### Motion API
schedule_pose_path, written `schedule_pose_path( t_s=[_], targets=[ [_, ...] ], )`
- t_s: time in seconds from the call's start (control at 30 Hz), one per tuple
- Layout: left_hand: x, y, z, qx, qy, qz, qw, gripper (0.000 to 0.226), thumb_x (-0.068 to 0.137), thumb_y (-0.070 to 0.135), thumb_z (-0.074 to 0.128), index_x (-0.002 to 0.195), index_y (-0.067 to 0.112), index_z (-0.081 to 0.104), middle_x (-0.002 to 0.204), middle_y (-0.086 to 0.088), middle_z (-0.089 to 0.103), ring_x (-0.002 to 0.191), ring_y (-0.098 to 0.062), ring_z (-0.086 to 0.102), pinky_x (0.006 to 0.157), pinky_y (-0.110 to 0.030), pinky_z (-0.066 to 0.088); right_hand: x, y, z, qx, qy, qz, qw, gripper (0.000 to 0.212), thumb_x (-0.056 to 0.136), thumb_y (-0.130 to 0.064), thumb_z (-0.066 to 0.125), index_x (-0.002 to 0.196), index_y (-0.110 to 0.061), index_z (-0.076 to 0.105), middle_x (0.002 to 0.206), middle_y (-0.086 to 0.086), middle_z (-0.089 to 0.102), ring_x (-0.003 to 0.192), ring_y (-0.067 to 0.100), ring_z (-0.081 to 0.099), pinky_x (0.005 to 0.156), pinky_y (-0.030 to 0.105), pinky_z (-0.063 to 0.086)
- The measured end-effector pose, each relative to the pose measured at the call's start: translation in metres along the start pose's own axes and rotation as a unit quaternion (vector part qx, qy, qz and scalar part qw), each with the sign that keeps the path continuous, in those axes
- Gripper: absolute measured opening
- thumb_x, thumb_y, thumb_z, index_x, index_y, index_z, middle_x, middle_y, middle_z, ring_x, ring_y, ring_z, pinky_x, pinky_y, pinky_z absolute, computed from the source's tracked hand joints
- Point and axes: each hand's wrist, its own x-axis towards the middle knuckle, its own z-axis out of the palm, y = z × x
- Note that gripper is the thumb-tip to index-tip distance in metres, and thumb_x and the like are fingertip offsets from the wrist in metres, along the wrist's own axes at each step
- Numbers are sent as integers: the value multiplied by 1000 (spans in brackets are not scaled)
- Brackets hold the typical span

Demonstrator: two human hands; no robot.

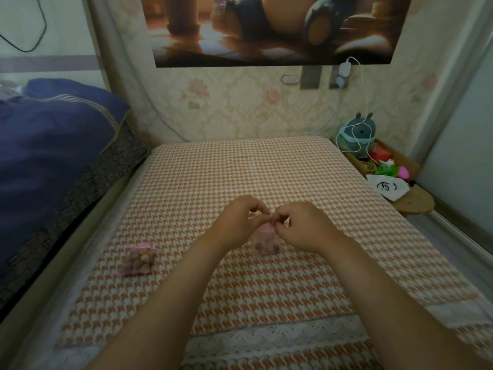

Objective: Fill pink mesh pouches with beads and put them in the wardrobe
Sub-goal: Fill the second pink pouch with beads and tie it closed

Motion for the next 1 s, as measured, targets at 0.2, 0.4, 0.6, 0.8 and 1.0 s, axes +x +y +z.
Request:
schedule_pose_path(
  t_s=[0.2,0.4,0.6,0.8,1.0],
  targets=[
    [-1,4,-7,6,-61,-32,998,12,88,25,68,98,25,75,91,17,69,88,1,64,80,-21,52,-5,-1,-3,9,-8,18,1000,18,87,-39,57,82,-34,74,73,-13,68,61,4,58,56,29,48],
    [1,9,-10,42,-49,-53,997,15,86,21,66,88,27,80,62,24,62,60,11,58,54,-4,39,2,1,-2,8,13,28,999,46,94,-46,47,62,-16,59,57,-2,58,53,13,52,54,37,44],
    [1,16,-12,50,-67,-68,994,23,80,13,64,90,29,78,64,12,67,53,0,56,50,-15,46,2,-11,-11,-46,16,27,998,55,91,-63,48,64,-18,66,57,-5,61,50,11,52,50,31,41],
    [1,15,-11,32,-75,-54,995,27,80,12,64,101,23,76,78,15,69,66,5,61,61,-12,49,1,-13,-12,-68,9,29,997,35,88,-61,53,88,-33,73,78,-14,70,73,6,62,64,27,50],
    [9,5,-9,-26,-50,-56,997,25,85,15,62,106,21,74,101,11,72,78,5,62,69,-15,49,1,-9,-12,-46,-21,48,998,31,85,-49,64,115,-40,68,98,-18,68,91,5,62,81,31,53]
  ],
)
